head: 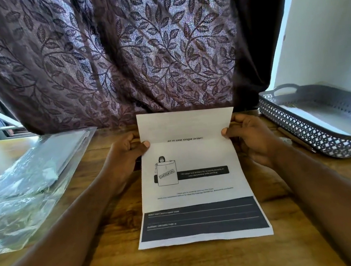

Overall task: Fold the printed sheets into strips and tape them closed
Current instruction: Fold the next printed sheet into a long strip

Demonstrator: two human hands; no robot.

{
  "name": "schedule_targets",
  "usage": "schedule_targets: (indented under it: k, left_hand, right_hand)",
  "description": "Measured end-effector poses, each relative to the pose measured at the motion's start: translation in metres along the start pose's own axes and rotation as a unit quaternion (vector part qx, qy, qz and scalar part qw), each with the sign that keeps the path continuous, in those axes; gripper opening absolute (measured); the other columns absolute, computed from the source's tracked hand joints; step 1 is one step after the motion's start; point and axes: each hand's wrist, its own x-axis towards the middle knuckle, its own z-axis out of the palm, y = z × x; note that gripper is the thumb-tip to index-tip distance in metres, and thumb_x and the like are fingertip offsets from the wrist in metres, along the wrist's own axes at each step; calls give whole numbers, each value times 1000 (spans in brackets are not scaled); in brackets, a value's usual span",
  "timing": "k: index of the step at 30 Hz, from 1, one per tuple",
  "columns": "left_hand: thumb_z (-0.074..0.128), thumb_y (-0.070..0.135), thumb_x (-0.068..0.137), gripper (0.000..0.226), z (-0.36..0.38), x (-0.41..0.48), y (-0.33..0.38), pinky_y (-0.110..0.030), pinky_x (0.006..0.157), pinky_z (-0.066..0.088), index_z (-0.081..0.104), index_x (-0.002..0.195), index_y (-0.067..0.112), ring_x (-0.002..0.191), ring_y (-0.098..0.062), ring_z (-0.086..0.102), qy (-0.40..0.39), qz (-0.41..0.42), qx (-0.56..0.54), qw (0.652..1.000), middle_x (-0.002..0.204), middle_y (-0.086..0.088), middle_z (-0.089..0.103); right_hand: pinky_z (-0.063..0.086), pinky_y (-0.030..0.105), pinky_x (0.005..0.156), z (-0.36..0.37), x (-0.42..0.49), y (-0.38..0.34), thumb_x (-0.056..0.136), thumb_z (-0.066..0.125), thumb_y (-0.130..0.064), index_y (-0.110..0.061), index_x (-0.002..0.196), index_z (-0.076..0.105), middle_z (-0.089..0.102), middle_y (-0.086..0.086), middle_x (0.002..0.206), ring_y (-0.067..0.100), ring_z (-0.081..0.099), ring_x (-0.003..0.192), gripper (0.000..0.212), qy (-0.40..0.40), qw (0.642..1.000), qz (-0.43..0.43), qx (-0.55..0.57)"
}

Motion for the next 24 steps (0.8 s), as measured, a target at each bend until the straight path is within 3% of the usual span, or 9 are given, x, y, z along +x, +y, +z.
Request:
schedule_targets:
  k: [2,5,9,12,14,16,18,20,24]
  left_hand:
    - [55,1,98,24,0,-1,1,-46,86,58,71,105,18,97,-30,74,5,-3,-40,999,104,-9,78]
    - [52,0,95,35,2,-3,5,-40,75,56,76,82,21,86,-31,70,17,-11,-77,997,91,-11,75]
    - [38,0,93,44,1,-4,5,-38,65,49,77,79,12,80,-28,64,18,0,-88,996,90,-13,74]
    - [58,14,95,25,0,-4,4,-32,63,55,79,82,11,73,-23,68,22,-1,-79,997,89,-16,75]
    - [73,18,83,9,0,-3,3,-33,64,58,77,87,11,74,-22,70,13,-2,-50,999,87,-13,76]
    - [74,7,83,13,2,-2,0,-28,60,59,74,94,14,74,-19,74,9,9,23,1000,87,-4,78]
    - [72,2,87,22,5,-1,1,-29,61,62,74,100,20,80,-17,76,5,13,83,996,92,1,79]
    - [73,8,89,20,6,-1,2,-34,67,63,76,101,24,84,-16,75,7,28,139,990,98,4,78]
    - [75,18,89,15,9,-2,3,-45,75,59,76,90,33,85,-17,71,10,70,218,973,95,14,76]
  right_hand:
    - [62,45,82,2,-1,0,91,62,5,-17,102,77,77,10,108,28,74,100,29,-3,999,9,32]
    - [63,40,72,6,-1,-2,89,61,5,-16,81,79,77,12,97,28,74,85,29,-3,999,14,41]
    - [61,43,80,8,0,-1,91,49,-4,-7,76,78,75,18,112,30,72,91,33,-23,998,30,42]
    - [60,30,56,7,-3,-2,96,39,-9,-5,76,79,76,18,109,23,74,77,45,-31,996,46,67]
    - [61,33,64,9,-4,-2,99,52,-12,-8,82,79,77,15,103,23,74,80,32,-12,1000,24,15]
    - [60,25,68,12,-6,-1,93,67,-8,-15,88,77,78,2,93,10,73,79,13,29,992,-40,-116]
    - [55,14,65,15,-6,0,90,73,-8,-19,99,75,75,-8,95,2,70,80,15,67,966,-93,-231]
    - [50,9,67,19,-6,-2,89,74,-8,-19,105,74,73,-11,102,-1,67,79,20,82,953,-119,-266]
    - [43,3,67,24,-9,-2,90,72,-10,-20,109,73,73,-12,106,-6,59,77,21,83,914,-153,-365]
